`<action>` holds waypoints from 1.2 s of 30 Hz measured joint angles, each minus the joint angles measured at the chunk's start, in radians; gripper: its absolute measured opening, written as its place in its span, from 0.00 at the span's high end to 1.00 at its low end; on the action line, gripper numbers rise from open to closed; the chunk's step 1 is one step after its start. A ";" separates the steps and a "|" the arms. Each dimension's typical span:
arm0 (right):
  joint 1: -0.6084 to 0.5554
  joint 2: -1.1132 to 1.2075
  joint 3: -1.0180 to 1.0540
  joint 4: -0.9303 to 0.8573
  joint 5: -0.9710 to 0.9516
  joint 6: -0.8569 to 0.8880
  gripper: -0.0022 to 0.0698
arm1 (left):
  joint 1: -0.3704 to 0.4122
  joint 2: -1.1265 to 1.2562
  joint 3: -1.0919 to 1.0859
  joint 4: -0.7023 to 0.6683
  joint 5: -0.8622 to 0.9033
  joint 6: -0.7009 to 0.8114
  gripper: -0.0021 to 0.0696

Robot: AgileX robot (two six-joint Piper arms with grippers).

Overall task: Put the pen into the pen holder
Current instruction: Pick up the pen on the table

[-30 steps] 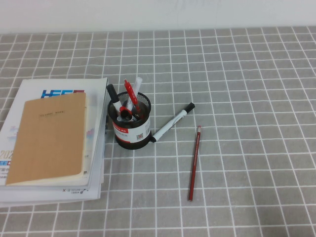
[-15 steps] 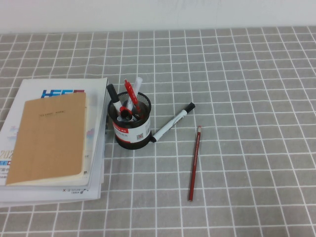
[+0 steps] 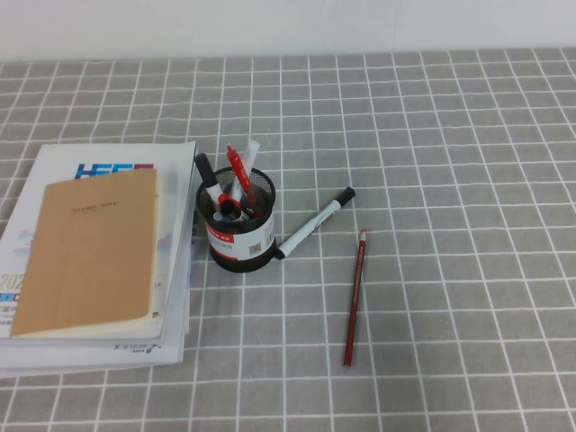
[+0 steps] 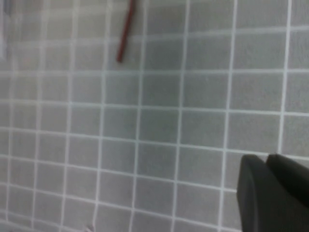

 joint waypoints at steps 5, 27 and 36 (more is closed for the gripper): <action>0.038 0.229 -0.178 -0.059 0.086 0.002 0.99 | 0.000 0.000 0.000 0.000 0.000 0.000 0.98; 0.565 1.048 -0.917 -0.482 0.170 0.693 0.99 | 0.000 0.000 0.000 0.002 0.000 0.000 0.98; 0.573 1.176 -0.988 -0.543 0.166 0.937 0.99 | 0.000 0.000 0.000 0.002 0.000 0.000 0.98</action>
